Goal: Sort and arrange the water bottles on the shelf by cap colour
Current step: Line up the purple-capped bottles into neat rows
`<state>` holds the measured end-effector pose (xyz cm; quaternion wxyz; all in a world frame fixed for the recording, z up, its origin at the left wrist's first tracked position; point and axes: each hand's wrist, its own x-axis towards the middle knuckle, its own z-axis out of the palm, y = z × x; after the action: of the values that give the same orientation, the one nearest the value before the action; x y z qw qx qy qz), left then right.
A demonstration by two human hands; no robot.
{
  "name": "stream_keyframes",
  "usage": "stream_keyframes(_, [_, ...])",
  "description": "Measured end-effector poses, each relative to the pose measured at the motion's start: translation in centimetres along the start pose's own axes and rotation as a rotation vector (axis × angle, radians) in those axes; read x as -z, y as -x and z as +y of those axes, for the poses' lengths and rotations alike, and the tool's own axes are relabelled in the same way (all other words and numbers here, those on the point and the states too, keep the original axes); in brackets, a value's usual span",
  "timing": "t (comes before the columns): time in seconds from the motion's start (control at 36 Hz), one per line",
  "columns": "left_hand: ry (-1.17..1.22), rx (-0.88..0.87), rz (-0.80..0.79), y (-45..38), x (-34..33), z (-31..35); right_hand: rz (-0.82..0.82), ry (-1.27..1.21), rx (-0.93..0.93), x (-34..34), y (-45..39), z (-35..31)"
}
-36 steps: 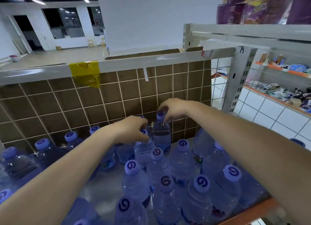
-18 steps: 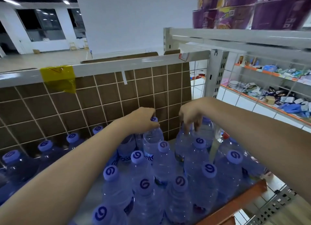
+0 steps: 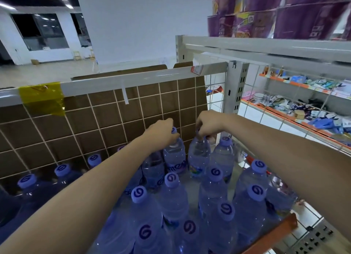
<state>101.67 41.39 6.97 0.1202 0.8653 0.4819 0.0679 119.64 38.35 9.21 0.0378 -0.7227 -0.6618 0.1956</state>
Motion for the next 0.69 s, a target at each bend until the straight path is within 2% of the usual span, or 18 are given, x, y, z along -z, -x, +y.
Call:
stream_keyframes(0.22, [-0.017, 0.026, -0.046, -1.6, -0.4, -1.3, 0.112, 0.080, 0.044, -1.3, -2.4, 1.0])
stream_keyframes(0.39, [-0.008, 0.026, -0.029, -2.2, -1.2, -1.5, 0.079, 0.057, 0.092, -1.9, -3.3, 1.2])
stream_keyframes(0.56, [-0.009, 0.045, -0.113, -2.4, -2.2, -1.5, 0.105, 0.021, 0.121, -2.5, -3.8, 0.8])
stream_keyframes(0.69, [-0.025, 0.034, -0.095, -2.4, -2.5, -1.6, 0.095, 0.006, 0.106, -2.6, -3.9, 0.4])
